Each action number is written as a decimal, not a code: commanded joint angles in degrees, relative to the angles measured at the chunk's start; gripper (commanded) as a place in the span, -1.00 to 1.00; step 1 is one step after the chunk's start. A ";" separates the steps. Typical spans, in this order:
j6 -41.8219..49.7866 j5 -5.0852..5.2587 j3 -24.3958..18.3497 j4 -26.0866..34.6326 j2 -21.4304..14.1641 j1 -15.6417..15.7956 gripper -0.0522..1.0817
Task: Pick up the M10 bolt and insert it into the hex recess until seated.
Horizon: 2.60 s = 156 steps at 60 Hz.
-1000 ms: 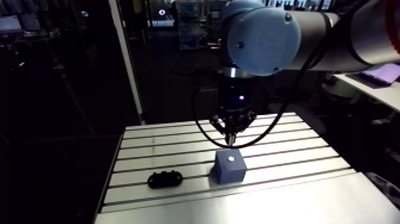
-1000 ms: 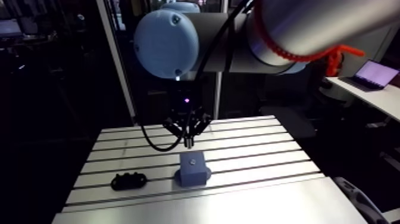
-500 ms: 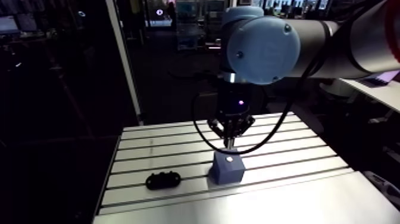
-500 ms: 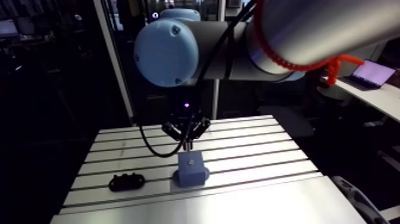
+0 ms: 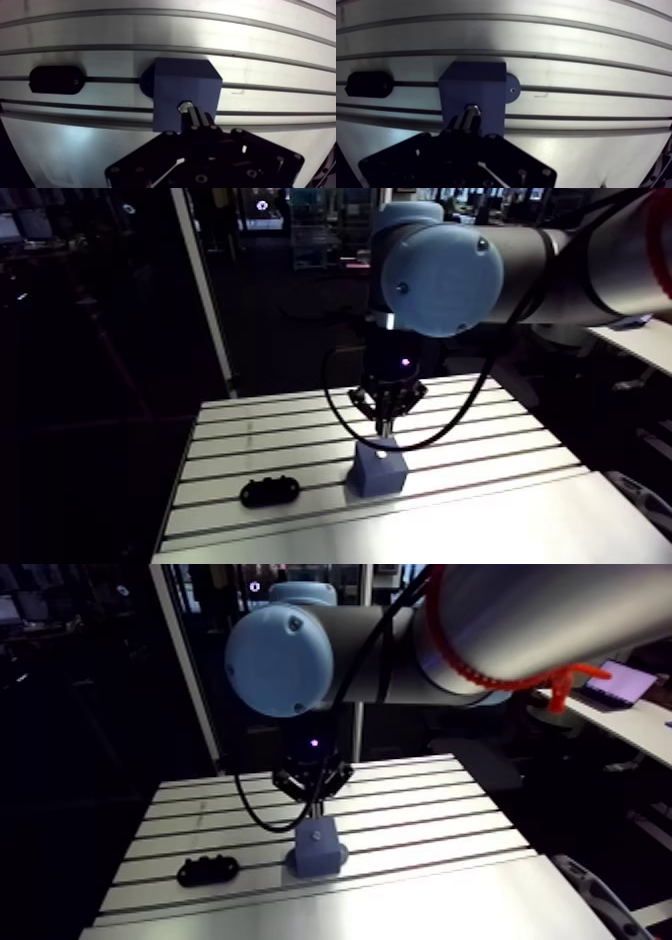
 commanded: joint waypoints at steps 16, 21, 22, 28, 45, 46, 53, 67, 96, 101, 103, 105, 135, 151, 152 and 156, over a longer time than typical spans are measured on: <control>-0.65 -0.02 1.07 -0.09 0.34 0.05 1.00; -0.90 -0.04 1.07 -0.09 0.44 -0.04 1.00; -0.90 -0.04 1.07 -0.09 0.44 -0.04 1.00; -1.00 -0.04 1.07 -0.18 0.70 -0.04 1.00; -1.09 -0.04 1.07 -0.35 1.50 -0.04 1.00; -1.09 -0.04 1.07 -0.35 1.50 -0.04 1.00; -1.26 -0.04 1.07 -0.35 1.50 -0.11 1.00; -1.87 -0.13 1.07 -0.43 2.10 -0.39 1.00; -1.80 -0.04 1.59 -0.53 2.11 -0.23 1.00; -1.80 -0.04 1.77 -0.62 2.11 -0.23 1.00; -1.72 -0.04 1.85 -0.62 2.11 -0.22 1.00; -1.79 -0.04 1.93 -0.62 2.11 -0.29 1.00; -2.06 -0.04 2.39 -0.62 2.11 -0.39 1.00; -1.99 -0.04 2.30 -0.70 2.11 -0.39 1.00; -2.05 -0.04 2.30 -0.93 2.11 -0.39 1.00; -2.14 -0.04 2.30 -1.76 2.11 -0.39 1.00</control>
